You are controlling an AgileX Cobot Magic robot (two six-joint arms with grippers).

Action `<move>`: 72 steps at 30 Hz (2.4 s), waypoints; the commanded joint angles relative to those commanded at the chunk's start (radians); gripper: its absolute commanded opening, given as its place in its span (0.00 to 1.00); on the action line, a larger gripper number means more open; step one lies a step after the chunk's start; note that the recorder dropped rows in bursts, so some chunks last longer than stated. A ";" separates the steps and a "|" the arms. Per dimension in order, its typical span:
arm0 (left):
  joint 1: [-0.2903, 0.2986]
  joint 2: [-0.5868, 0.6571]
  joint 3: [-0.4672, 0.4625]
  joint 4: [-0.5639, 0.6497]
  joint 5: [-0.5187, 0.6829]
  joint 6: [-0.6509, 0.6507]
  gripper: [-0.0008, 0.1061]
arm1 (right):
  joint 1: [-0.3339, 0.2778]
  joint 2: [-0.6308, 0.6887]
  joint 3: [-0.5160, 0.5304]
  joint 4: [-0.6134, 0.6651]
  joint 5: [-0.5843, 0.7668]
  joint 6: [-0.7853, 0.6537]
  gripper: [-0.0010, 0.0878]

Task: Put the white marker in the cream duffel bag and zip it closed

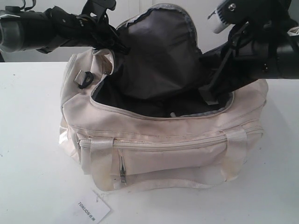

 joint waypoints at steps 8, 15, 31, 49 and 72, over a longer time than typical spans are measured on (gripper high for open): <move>0.000 0.000 0.000 0.000 0.000 0.000 0.01 | -0.122 0.000 -0.113 -0.333 0.176 0.515 0.01; 0.000 0.000 0.000 0.000 0.000 0.000 0.01 | -0.244 0.029 -0.153 -0.335 0.190 0.644 0.01; 0.000 0.000 0.000 0.000 0.000 0.000 0.01 | -0.244 0.029 -0.153 -0.335 0.177 0.644 0.01; 0.000 0.000 0.000 0.000 0.000 0.000 0.01 | -0.244 0.029 -0.153 -0.335 0.174 0.644 0.01; 0.000 0.000 0.000 0.000 0.000 0.000 0.01 | -0.244 0.029 -0.153 -0.335 0.174 0.644 0.01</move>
